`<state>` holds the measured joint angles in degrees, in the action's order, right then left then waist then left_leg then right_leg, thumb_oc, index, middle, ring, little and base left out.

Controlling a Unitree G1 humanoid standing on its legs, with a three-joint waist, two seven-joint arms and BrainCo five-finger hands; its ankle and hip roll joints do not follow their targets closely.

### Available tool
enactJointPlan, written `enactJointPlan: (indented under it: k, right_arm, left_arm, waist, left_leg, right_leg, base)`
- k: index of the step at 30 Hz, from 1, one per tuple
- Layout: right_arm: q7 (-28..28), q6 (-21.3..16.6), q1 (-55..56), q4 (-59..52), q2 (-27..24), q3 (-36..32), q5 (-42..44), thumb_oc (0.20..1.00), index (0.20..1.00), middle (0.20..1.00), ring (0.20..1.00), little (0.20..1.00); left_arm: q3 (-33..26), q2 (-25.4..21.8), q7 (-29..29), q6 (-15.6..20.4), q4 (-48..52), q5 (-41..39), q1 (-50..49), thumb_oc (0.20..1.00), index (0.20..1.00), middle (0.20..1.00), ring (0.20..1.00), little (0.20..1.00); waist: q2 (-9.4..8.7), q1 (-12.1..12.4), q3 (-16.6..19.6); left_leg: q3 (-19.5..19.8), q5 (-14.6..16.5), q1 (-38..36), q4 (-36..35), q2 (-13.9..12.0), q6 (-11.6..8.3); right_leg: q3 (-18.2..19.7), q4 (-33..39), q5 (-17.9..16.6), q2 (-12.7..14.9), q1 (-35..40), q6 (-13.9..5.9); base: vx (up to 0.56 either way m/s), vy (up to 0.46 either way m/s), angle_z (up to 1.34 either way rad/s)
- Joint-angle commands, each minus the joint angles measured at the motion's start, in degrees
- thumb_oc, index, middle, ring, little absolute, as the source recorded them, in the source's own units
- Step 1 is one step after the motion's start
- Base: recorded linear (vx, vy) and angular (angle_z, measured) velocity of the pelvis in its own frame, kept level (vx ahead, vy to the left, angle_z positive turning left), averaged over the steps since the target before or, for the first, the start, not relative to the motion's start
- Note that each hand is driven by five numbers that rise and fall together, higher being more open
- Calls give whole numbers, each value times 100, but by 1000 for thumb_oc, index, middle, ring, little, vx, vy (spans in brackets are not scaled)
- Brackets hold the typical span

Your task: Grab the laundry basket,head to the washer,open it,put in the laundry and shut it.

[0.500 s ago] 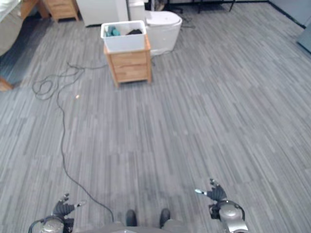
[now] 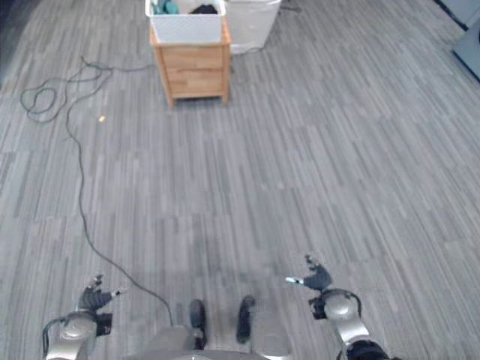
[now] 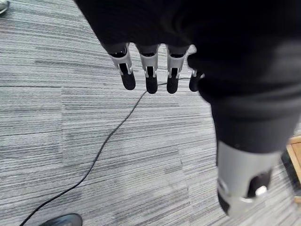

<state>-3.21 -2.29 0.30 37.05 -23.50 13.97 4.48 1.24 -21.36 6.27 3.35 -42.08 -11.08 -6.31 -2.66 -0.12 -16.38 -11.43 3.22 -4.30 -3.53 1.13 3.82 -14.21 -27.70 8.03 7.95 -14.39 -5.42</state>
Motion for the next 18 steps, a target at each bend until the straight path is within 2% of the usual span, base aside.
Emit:
enactJointPlan:
  k: [1,5,6,10,11,12,13,15,17,18]
  right_arm:
    - [-61,-142,-117,-73,-66,48,-37,1000,1000,1000,1000,1000]
    - [-88,-122,-58,-100,-109,71,-113,1000,1000,1000,1000,1000]
    - [-92,-108,-8,-113,-123,56,-139,1000,1000,1000,1000,1000]
    - [-103,-98,62,-3,-147,57,-228,1000,1000,1000,1000,1000]
    - [-122,-116,65,94,-140,10,-255,1000,1000,1000,1000,1000]
    - [-116,-117,85,106,-140,-15,-243,1000,1000,1000,1000,1000]
    - [-116,-117,85,106,-137,-15,-243,1000,1000,1000,1000,1000]
    - [-139,-133,88,134,-159,-37,-226,1000,1000,1000,1000,1000]
    - [-174,-117,25,237,-155,-22,-189,1000,1000,1000,1000,1000]
    - [-205,-112,-12,277,-158,-5,-162,1000,1000,1000,1000,1000]
  left_arm:
    - [-33,-174,69,197,176,-125,-158,1000,1000,1000,1000,1000]
    - [91,-115,76,212,-18,-84,15,1000,1000,1000,1000,1000]
    - [119,-117,42,233,-2,-39,17,1000,1000,1000,1000,1000]
    - [189,-78,-4,231,98,41,-58,1000,1000,1000,1000,1000]
    - [217,-39,-49,191,64,42,-44,1000,1000,1000,1000,1000]
    - [241,-31,-81,187,77,62,-67,1000,1000,1000,1000,1000]
    - [240,-34,-81,186,77,62,-66,1000,1000,1000,1000,1000]
    - [302,-18,-105,174,24,113,-45,1000,1000,1000,1000,1000]
    - [361,13,-106,160,-69,91,51,1000,1000,1000,1000,1000]
    - [380,36,-99,152,-96,76,84,1000,1000,1000,1000,1000]
  waist:
    - [-107,-37,196]
    - [-78,-145,107]
    - [-126,-154,160]
    - [-77,-201,286]
    - [-40,-258,424]
    - [10,-268,486]
    - [-7,-280,497]
    - [59,-320,567]
    - [15,-332,547]
    - [-13,-303,518]
  left_leg:
    - [389,1003,-19,988,246,-34]
    - [544,1203,-366,964,261,-166]
    - [588,1269,-397,975,333,-192]
    - [679,1379,-470,1163,301,-310]
    - [631,1198,-453,1239,149,-520]
    - [611,1128,-486,1302,30,-611]
    - [622,1106,-468,1295,48,-607]
    - [518,826,-394,1669,-173,-804]
    - [293,574,-51,1930,-326,-825]
    - [138,663,163,1961,-398,-769]
  right_leg:
    - [-36,1106,-584,152,137,-359]
    - [-260,1987,-902,299,-119,-454]
    - [-290,2186,-901,340,-46,-491]
    - [-256,2124,-934,245,145,-349]
    - [-450,2147,-920,220,277,-279]
    - [-514,2157,-838,140,380,-233]
    - [-520,2169,-853,159,370,-234]
    - [-637,2251,-681,2,593,-122]
    - [-729,2384,-551,20,791,-59]
    - [-754,2461,-491,28,908,-39]
  base:
    - [295,-70,13]
    - [269,-129,28]
    - [298,-146,45]
    - [221,-130,53]
    - [362,-255,65]
    - [252,-200,49]
    - [198,-118,54]
    - [197,-118,50]
    - [126,-76,-4]
    - [167,-44,-11]
